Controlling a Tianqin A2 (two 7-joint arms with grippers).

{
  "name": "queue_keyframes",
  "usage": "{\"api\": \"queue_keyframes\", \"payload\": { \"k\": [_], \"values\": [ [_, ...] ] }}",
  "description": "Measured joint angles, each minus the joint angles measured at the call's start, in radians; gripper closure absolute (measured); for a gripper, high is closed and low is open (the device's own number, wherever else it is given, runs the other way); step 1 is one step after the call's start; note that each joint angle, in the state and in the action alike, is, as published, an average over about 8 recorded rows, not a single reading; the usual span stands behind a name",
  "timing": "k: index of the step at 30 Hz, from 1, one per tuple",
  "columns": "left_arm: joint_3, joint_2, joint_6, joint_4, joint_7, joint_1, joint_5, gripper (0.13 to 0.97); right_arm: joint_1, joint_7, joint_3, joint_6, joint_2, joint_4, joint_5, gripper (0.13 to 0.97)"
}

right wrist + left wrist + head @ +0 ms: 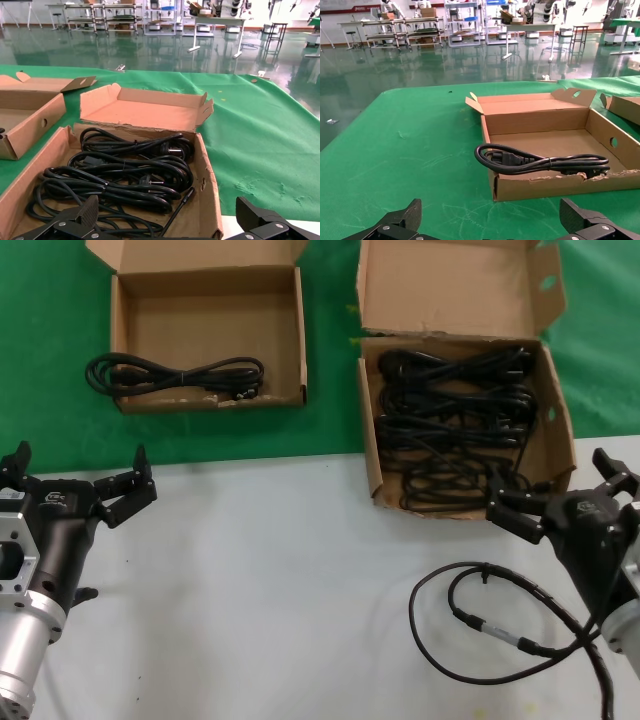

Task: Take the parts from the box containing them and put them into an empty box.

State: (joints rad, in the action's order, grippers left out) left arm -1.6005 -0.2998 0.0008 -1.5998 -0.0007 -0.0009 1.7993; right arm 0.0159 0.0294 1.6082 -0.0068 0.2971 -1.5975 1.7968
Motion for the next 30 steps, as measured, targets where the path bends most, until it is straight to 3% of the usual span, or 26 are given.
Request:
{"api": "queue_keyframes", "payload": {
  "k": [30],
  "values": [
    [0.000,0.000,0.000,0.000,0.000,0.000,0.000,0.132,0.000,0.000,0.000,0.000,0.000,0.000,0.000,0.129]
  ]
}}
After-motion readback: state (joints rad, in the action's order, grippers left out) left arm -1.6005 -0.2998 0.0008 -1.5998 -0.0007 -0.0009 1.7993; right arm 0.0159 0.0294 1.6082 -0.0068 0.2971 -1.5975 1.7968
